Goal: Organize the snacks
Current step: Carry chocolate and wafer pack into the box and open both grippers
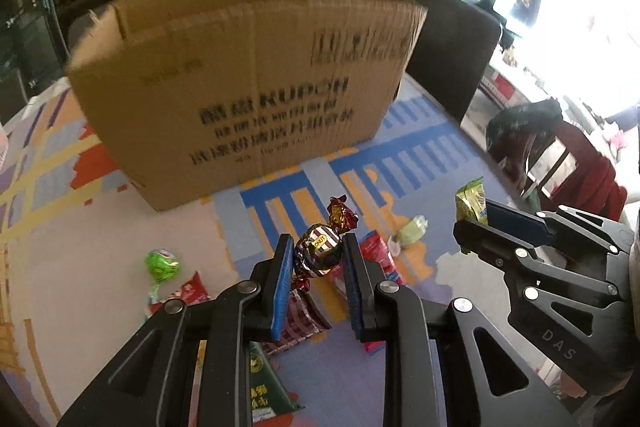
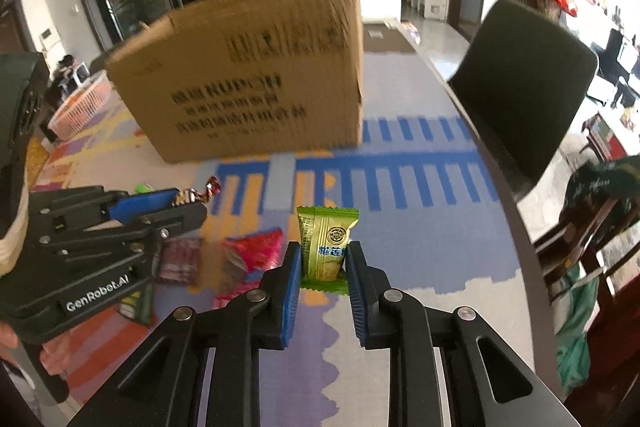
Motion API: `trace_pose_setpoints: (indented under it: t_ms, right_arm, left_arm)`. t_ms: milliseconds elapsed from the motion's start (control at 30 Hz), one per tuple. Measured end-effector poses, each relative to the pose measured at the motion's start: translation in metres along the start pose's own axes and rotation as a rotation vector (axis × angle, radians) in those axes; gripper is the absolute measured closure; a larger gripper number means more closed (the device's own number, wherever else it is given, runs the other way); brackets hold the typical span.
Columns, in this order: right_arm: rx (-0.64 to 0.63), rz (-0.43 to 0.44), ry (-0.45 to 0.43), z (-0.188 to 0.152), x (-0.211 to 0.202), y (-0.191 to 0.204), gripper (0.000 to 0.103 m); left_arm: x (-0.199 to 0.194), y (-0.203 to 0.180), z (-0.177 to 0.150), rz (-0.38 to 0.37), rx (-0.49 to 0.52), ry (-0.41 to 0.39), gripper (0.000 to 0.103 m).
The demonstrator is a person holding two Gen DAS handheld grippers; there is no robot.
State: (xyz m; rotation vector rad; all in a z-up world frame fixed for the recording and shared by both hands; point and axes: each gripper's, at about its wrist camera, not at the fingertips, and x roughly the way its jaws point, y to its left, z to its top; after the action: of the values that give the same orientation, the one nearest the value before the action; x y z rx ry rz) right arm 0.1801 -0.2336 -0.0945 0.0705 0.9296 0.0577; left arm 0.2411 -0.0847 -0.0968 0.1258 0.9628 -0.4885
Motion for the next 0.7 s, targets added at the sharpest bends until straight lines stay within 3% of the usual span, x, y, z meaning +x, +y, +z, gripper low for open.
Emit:
trace_pose_setpoints:
  t_ms: [467, 700]
  right_arm:
    - [-0.039, 0.083, -0.197, 0.053, -0.063, 0.024, 0.079]
    - [-0.07, 0.102, -0.272, 0.081, -0.082, 0.038, 0.079]
  left_arm:
    - [-0.087, 0.007, 0.038, 0.023, -0.035, -0.215, 0.078]
    - [-0.112, 0.016, 0.059, 0.046, -0.058, -0.29, 0.078]
